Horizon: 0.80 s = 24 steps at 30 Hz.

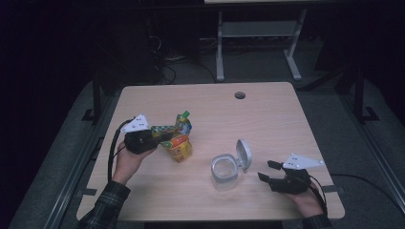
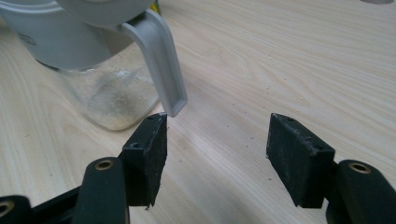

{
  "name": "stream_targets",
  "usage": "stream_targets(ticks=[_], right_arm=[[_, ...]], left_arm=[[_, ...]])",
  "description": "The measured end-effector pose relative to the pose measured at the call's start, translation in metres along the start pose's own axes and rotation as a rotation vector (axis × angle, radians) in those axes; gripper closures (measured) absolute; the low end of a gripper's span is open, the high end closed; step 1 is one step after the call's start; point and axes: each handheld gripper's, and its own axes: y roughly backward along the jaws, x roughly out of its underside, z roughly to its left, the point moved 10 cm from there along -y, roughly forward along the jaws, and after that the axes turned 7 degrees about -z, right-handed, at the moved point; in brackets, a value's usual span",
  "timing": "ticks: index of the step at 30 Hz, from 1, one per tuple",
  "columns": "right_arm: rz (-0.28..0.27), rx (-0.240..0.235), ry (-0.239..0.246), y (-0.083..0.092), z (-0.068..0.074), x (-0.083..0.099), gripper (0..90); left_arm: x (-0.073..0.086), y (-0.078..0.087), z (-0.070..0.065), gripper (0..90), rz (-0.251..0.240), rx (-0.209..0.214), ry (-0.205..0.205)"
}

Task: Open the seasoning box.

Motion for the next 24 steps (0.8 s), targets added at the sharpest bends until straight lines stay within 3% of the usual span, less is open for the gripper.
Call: stream_targets(ticks=[9, 17, 23, 24], right_arm=[[-0.004, -0.024, -0.004, 0.006, 0.013, 0.002, 37.7], [-0.016, -0.057, 0.003, 0.011, 0.025, 0.001, 40.8], [-0.008, -0.097, 0.011, 0.015, 0.039, -0.001, 67.9], [-0.006, -0.104, 0.013, 0.016, 0.042, -0.002, 76.3]], left_arm=[[-0.009, 0.004, -0.003, 90.0, 0.005, 0.003, 0.017], [-0.019, 0.015, -0.015, 90.0, -0.013, 0.042, 0.031], [-0.026, 0.023, -0.025, 90.0, -0.016, 0.067, 0.048], [-0.027, 0.023, -0.026, 90.0, -0.018, 0.067, 0.048]])
